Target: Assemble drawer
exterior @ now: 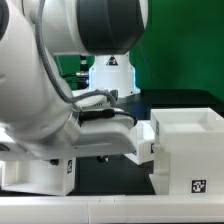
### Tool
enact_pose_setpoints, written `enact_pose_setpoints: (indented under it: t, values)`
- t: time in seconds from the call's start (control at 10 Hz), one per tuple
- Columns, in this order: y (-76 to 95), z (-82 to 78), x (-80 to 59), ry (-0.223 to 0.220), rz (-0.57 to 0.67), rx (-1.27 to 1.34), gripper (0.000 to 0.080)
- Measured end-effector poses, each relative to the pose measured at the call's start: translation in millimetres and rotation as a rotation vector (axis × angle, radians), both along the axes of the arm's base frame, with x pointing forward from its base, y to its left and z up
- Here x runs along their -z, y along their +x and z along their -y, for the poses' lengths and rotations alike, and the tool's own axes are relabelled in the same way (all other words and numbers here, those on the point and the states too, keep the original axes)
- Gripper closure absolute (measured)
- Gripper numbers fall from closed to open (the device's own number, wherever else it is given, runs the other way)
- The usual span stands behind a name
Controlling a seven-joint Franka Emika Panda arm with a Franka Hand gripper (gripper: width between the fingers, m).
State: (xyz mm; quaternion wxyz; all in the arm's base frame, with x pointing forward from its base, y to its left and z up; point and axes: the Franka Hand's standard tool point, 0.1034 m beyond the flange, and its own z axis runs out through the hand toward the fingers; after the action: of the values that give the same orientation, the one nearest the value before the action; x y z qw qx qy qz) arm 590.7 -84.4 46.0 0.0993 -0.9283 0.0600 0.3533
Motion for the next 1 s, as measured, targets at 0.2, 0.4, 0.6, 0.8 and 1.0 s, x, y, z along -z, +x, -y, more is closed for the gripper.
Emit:
enact_pose_setpoints:
  t: [0.2,0.4,0.6,0.8,1.0]
  values:
    - [-4.6,-1.2,-1.4,0.004,-0.015,-0.001,0.0254]
    - [-4.7,-1.4,-1.1,0.004,-0.016,-0.001,0.0390]
    - [-4.8,-1.6,-0.9,0.004,-0.016,-0.001,0.0706]
    - [-4.9,-1.6,-0.7,0.004,-0.016,-0.002,0.0779]
    - [-4.9,-1.7,-0.7,0.004,-0.016,-0.002,0.0793]
